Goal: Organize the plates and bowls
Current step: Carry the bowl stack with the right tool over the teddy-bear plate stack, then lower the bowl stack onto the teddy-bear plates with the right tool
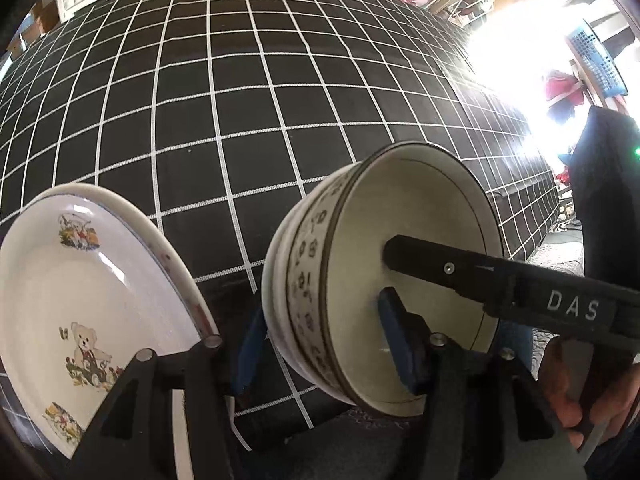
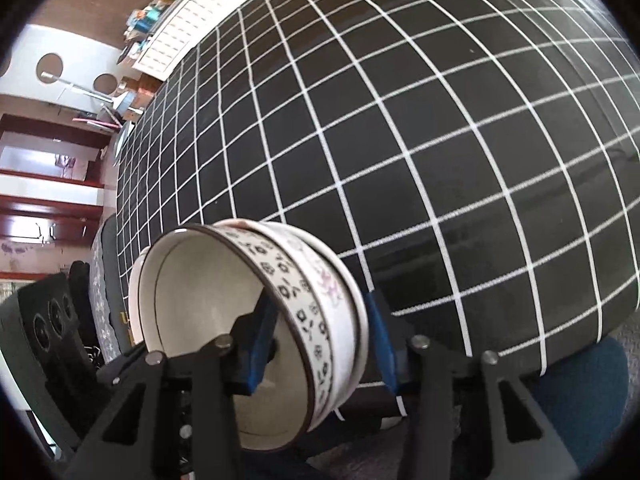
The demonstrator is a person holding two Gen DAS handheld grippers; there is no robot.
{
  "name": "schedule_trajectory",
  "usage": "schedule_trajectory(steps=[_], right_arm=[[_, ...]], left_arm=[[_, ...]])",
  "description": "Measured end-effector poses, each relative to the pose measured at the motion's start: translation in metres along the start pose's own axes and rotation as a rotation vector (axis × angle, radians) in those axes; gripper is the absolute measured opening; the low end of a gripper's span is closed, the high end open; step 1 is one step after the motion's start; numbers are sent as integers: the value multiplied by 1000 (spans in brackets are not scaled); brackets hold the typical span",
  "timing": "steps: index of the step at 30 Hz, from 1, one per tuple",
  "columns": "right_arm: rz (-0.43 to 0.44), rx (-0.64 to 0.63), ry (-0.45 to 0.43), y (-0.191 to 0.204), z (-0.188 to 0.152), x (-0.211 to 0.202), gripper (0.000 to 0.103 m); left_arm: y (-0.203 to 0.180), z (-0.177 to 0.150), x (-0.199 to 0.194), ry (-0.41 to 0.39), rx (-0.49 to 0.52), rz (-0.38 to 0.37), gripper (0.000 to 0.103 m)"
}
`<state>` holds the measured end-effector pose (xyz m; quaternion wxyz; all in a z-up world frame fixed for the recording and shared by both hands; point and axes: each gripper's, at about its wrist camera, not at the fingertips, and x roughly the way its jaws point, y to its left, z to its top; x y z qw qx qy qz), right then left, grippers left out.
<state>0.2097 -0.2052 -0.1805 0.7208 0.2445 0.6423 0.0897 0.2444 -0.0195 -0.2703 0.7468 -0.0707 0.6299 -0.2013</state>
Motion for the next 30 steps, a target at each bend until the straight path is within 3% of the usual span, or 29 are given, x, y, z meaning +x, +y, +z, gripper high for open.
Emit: schedule_trajectory(steps=[9, 16, 24, 30], right_arm=[[-16, -31, -36, 20, 0, -17, 47], [-9, -91, -41, 59, -3, -26, 47], [-6, -196, -20, 124, -5, -8, 47], [-10, -252, 19, 154, -10, 17, 47]], left_arm=[[-9, 2, -24, -47, -6, 5, 54], [-3, 2, -62, -100, -38, 19, 54], [40, -9, -112, -162, -141, 53, 54], [76, -19, -122, -174, -217, 70, 54]])
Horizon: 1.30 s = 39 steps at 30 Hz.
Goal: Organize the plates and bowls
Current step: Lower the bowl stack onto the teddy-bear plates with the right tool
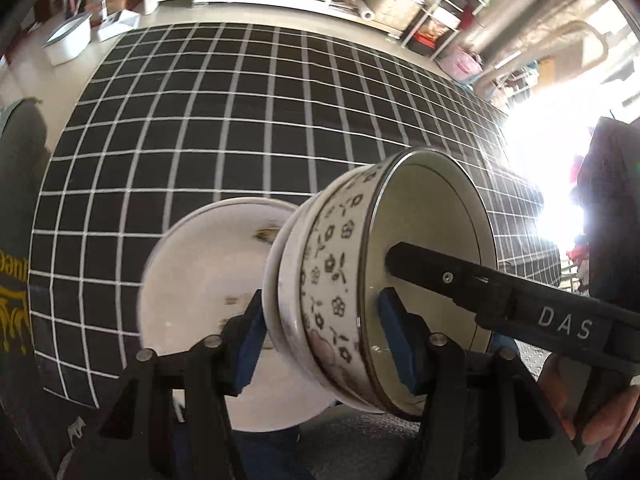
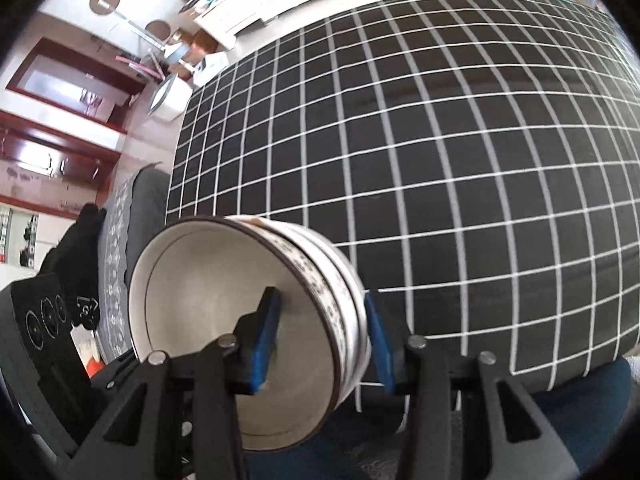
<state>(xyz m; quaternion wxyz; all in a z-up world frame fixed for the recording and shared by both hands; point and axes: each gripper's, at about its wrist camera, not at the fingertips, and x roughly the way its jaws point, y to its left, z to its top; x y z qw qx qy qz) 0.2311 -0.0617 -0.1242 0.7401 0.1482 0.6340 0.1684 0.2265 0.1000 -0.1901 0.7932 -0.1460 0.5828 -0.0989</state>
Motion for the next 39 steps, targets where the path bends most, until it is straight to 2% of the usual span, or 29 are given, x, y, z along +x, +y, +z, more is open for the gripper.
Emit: schedule_trajectory(steps=[9, 17, 35, 39], right_arm=[[-23, -45, 52, 26, 5, 32, 47], [-40, -51, 77, 32, 8, 52, 47], [-28, -76, 99, 29, 3, 59, 46], [-51, -107, 62, 33, 3, 56, 46]], left_arm=[[37, -3, 3, 13, -74, 0, 53], [46, -5, 8, 23, -91, -4, 53], [52, -10, 5, 30, -111, -13, 53], [55, -9, 4, 32, -120, -17, 52]])
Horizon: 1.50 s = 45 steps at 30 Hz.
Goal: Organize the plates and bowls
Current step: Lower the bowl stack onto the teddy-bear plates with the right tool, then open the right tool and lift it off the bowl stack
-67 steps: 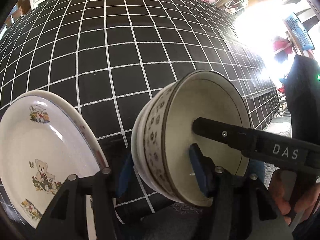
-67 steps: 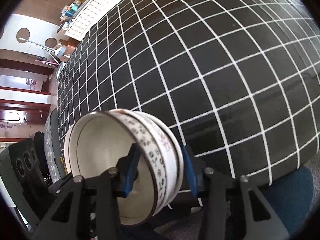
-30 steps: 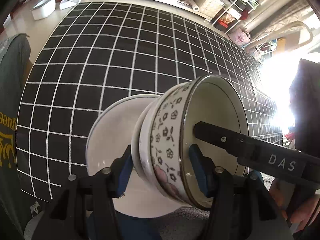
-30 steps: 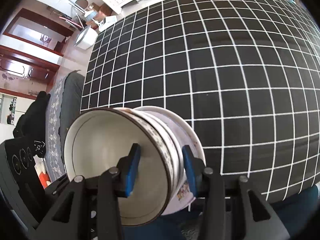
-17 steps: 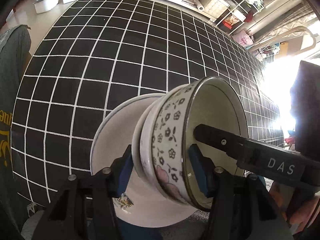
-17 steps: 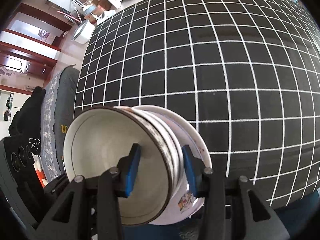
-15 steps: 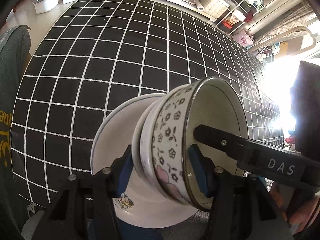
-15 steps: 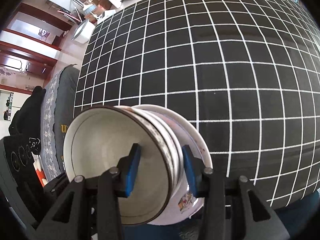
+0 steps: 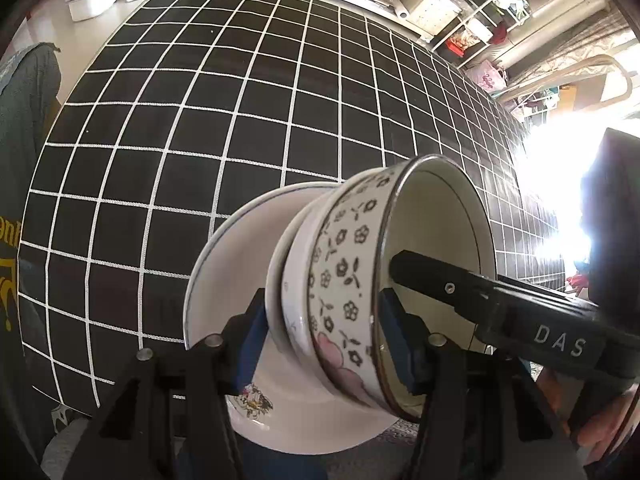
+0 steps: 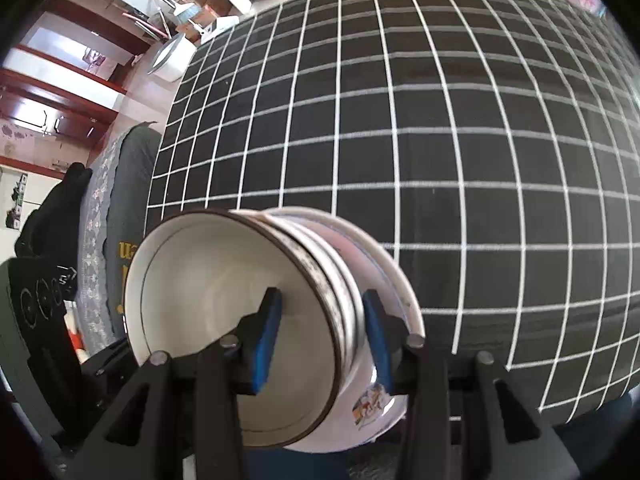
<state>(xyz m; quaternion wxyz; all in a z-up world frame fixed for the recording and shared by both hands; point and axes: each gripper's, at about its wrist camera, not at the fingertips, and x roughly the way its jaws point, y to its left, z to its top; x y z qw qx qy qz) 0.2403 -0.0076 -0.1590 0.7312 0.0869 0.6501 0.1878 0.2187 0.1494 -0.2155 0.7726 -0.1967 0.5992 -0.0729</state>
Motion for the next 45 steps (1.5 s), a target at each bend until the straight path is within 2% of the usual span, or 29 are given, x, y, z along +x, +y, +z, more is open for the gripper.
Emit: schedule_trajectory(steps=[5, 9, 14, 18, 21, 25, 28, 31, 34, 36, 38, 39, 41, 42, 44, 45], right_arm=[[-26, -54, -67, 6, 3, -14, 46], [-62, -86, -139, 6, 3, -29, 46], [-93, -149, -225, 11, -5, -54, 46], [-82, -153, -308, 10, -12, -78, 46], [-75, -166, -344, 12, -18, -95, 46], [-103, -217, -451, 15, -36, -127, 46], [-125, -232, -525, 11, -51, -149, 46], [-205, -255, -594, 11, -70, -162, 51], [-257, -287, -621, 9, -89, -170, 51], [-289, -296, -658, 6, -104, -177, 52], [-333, -290, -724, 2, -120, -188, 65], [-343, -294, -747, 1, -127, -192, 76], [-334, -310, -792, -3, -142, -203, 81], [-325, -309, -812, -5, -150, -209, 86], [-294, -299, -831, -10, -159, -216, 88], [-276, -293, -837, -12, -163, -218, 91]], left_arm=[[-3, -1, -12, -51, 33, 58, 52], [-8, 1, -28, -100, 29, 61, 52], [-29, -6, -66, -218, 102, 96, 52], [-51, -16, -100, -325, 133, 92, 52], [-66, -25, -121, -393, 170, 118, 52], [-89, -41, -141, -467, 254, 169, 52], [-100, -56, -154, -499, 281, 157, 52], [-110, -75, -165, -563, 298, 165, 52], [-116, -95, -174, -633, 297, 190, 52], [-122, -111, -179, -668, 312, 179, 52], [-128, -122, -181, -683, 315, 166, 52], [-132, -130, -183, -693, 315, 163, 52], [-139, -142, -188, -718, 324, 177, 53], [-142, -149, -191, -734, 331, 187, 56], [-149, -163, -196, -773, 340, 210, 67], [-151, -168, -198, -787, 346, 217, 79]])
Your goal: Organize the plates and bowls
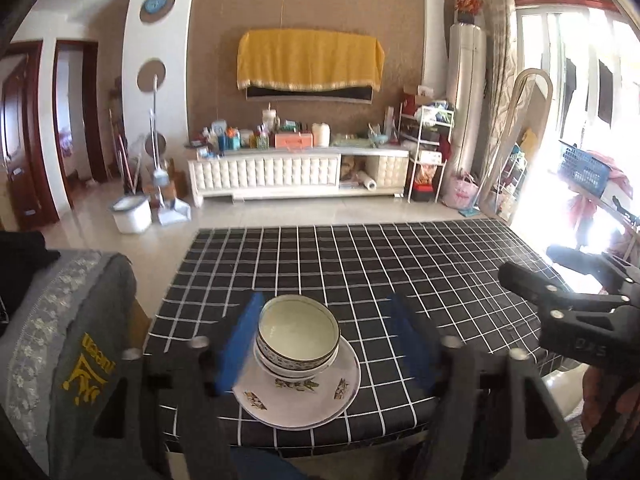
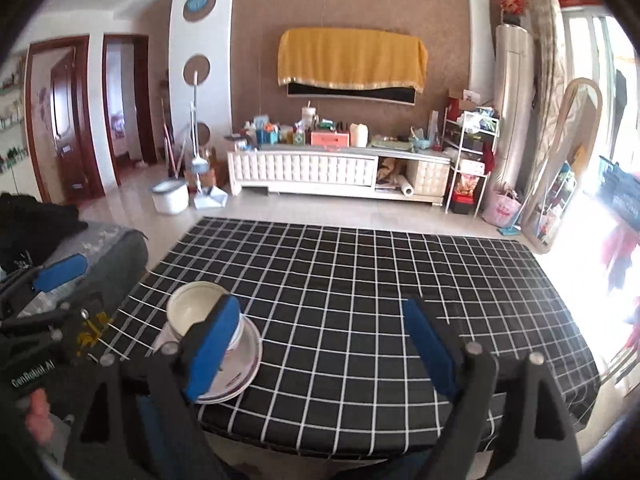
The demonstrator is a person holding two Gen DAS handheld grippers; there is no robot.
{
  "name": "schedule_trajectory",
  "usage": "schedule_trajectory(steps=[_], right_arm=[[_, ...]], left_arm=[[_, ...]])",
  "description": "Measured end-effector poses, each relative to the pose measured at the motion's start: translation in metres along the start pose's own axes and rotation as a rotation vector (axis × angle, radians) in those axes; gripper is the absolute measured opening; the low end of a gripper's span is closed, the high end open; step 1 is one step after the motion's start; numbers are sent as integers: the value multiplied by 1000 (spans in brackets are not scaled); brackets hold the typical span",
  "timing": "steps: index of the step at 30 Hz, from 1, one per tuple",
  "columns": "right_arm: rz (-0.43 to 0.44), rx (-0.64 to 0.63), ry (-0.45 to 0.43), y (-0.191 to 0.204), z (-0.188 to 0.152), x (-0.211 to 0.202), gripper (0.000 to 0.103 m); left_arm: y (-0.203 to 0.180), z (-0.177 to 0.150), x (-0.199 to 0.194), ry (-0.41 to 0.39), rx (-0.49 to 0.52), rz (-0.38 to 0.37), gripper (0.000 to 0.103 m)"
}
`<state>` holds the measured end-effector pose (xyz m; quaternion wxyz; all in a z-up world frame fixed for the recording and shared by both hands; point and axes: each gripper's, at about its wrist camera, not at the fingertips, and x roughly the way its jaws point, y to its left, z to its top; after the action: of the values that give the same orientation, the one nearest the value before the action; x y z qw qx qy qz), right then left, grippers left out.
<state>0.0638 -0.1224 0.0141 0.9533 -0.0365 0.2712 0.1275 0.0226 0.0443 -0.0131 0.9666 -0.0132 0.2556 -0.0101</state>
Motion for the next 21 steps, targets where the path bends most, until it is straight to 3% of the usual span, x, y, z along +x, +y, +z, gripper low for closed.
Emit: schedule_trajectory(steps=[1, 3, 7, 12, 21], right_arm=[[8, 10, -5, -3, -2, -4, 97], [14, 16, -20, -4, -3, -12, 99], [7, -16, -30, -2, -11, -28, 100], [29, -54, -25, -1, -22, -40, 103], [22, -3, -114, -6, -33, -66, 103]], left_arm=[[-5, -1, -8, -19, 11, 5, 86], [-13, -1, -20, -43, 35, 14, 86], [-23, -6, -42, -77, 57, 37, 103], [-26, -14, -57, -87, 33, 42, 103], [-35, -27, -73, -95, 38, 23, 103]])
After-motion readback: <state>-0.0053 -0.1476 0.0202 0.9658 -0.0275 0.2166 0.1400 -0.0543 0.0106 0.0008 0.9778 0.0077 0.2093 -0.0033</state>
